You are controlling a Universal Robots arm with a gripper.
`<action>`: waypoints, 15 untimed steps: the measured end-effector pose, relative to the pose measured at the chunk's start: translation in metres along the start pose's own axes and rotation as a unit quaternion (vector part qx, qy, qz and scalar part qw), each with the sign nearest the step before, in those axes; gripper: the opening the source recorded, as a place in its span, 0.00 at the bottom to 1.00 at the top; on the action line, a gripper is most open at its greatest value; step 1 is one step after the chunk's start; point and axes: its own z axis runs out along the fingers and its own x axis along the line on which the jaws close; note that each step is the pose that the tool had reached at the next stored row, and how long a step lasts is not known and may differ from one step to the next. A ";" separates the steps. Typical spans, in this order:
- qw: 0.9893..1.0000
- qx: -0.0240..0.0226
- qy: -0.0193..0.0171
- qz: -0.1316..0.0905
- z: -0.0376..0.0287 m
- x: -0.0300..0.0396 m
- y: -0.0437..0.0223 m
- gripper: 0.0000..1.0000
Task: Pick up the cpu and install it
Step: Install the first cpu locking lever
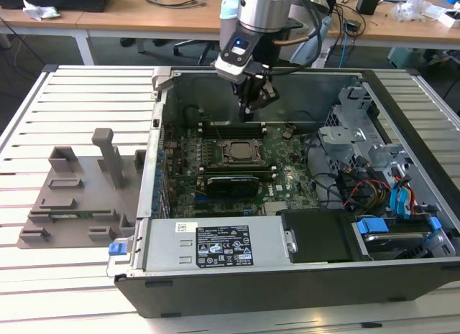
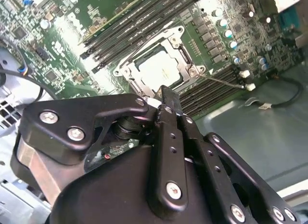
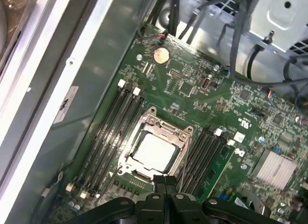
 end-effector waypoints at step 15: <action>0.993 -0.005 -0.008 -0.117 0.0000 0.0000 0.0000 0.11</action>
